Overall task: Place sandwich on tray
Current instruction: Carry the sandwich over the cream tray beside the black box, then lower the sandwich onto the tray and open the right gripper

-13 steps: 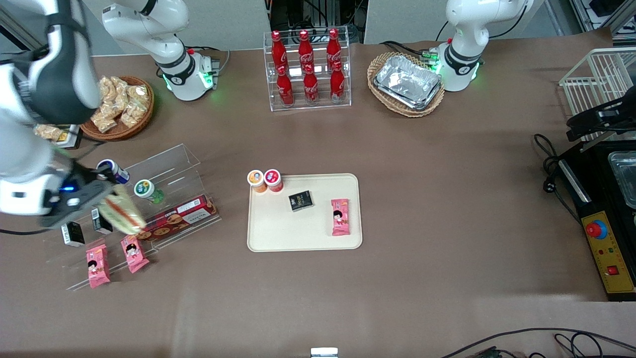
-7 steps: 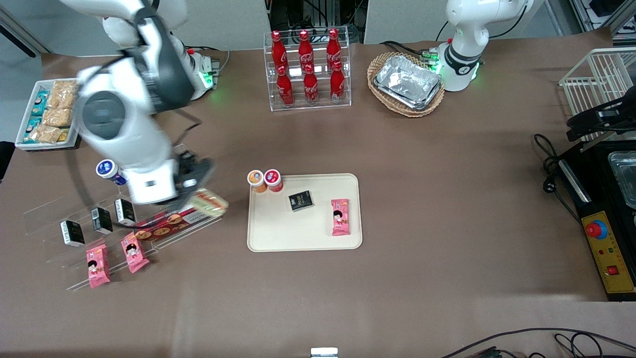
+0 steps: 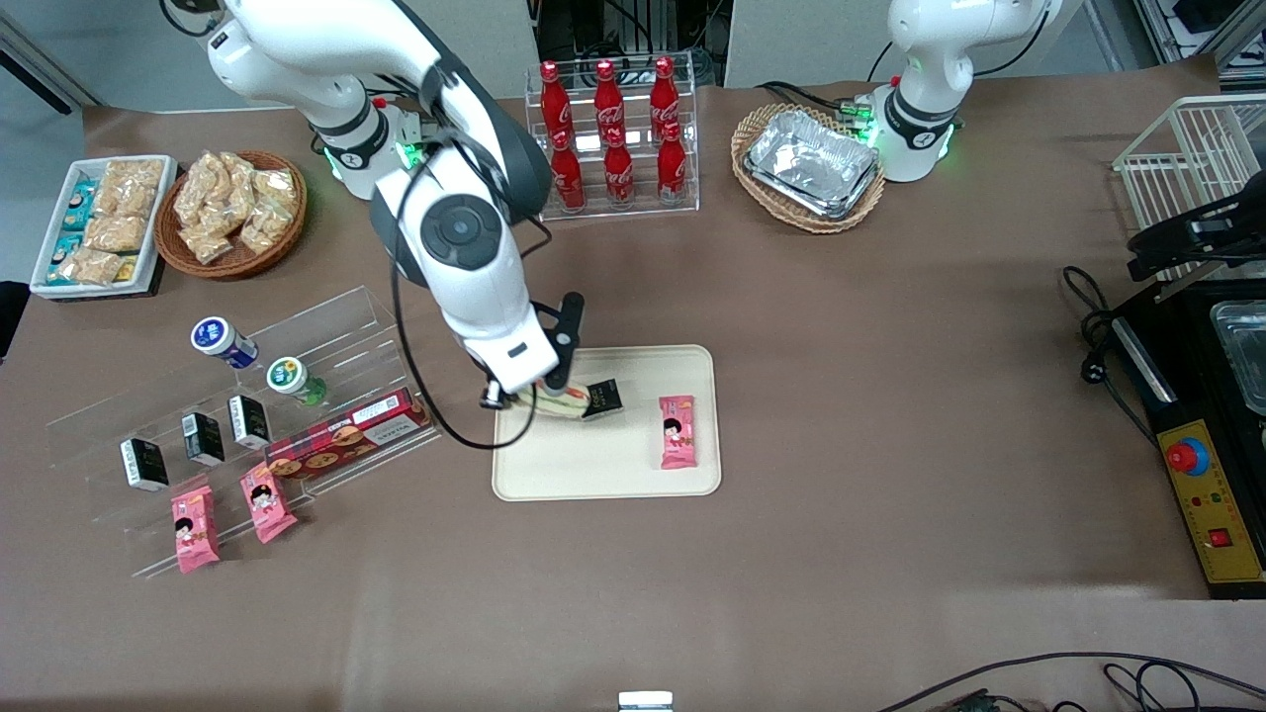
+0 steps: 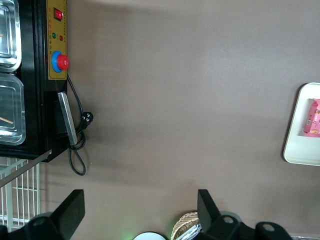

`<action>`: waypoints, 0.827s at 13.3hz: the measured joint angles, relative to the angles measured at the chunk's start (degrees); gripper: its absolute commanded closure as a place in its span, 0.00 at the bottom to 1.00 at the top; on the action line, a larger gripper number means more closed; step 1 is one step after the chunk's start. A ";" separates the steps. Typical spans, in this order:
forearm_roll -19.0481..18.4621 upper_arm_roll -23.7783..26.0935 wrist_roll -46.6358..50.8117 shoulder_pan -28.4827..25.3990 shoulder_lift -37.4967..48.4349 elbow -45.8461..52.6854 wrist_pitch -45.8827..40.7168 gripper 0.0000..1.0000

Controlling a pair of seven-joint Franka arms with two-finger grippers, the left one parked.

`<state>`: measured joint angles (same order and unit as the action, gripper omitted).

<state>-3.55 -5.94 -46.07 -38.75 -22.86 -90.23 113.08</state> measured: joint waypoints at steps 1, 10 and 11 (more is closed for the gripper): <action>0.00 -0.15 -2.46 0.04 -1.49 0.04 2.49 0.59; -2.79 -0.55 -8.27 0.06 -14.48 4.75 13.35 0.58; -2.85 -0.56 -8.28 0.06 -15.48 4.95 14.19 0.58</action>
<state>-6.40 -6.49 -54.34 -38.69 -38.33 -85.28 127.27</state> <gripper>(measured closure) 0.581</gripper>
